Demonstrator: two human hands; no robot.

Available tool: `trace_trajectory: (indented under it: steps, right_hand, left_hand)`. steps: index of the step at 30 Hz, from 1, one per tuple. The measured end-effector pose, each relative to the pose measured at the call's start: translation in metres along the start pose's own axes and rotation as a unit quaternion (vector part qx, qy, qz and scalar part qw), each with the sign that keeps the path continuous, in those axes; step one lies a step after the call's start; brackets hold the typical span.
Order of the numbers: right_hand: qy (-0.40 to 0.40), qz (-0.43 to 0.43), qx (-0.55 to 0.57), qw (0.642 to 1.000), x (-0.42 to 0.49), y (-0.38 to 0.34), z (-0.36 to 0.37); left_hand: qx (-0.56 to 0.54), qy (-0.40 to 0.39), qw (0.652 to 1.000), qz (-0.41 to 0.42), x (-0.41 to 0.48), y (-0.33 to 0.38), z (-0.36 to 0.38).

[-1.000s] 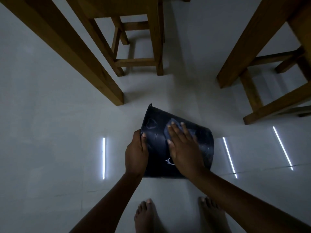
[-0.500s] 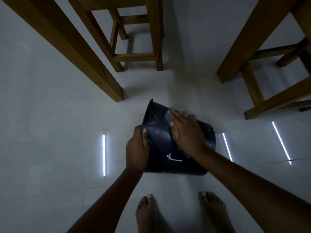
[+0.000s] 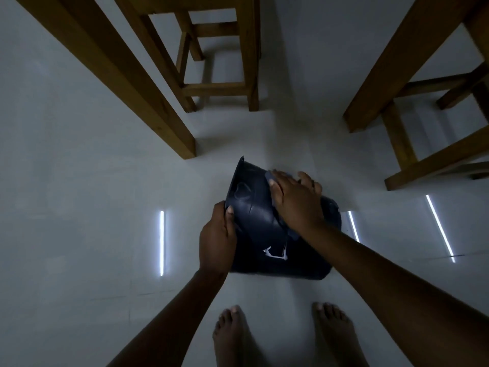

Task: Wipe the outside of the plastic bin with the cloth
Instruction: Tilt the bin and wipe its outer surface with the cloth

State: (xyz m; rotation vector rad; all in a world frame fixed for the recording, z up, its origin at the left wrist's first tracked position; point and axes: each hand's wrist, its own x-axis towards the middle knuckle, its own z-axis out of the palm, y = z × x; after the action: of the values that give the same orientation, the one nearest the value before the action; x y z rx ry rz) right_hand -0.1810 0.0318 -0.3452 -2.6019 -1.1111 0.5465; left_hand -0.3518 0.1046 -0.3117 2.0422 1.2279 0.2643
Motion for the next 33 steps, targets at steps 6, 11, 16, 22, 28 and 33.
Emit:
trace_trajectory:
  steps: [6,11,16,22,28,33]
  right_hand:
    - [0.06,-0.076,-0.028,0.995,-0.051,-0.01,0.009]
    - [0.037,-0.134,0.004,0.99,-0.025,-0.021,0.01]
    - [0.033,-0.041,0.082,0.995,-0.005,0.0,-0.005]
    - [0.046,-0.133,0.012,0.99,-0.054,-0.014,0.013]
    - [-0.011,-0.044,0.12,0.992,0.021,-0.001,-0.001]
    - [0.041,-0.1,0.026,0.994,-0.034,0.002,0.005]
  left_hand:
    - [0.003,0.002,1.0,0.004,0.0,-0.004,0.002]
    - [-0.005,-0.009,1.0,0.002,0.003,-0.002,0.001]
    - [-0.008,-0.018,1.0,0.006,0.011,0.003,0.001]
    - [-0.011,-0.001,1.0,0.006,0.007,-0.002,0.002]
    - [0.004,-0.015,1.0,0.004,0.012,0.007,0.001]
    - [0.007,-0.012,1.0,0.002,0.009,0.001,0.002]
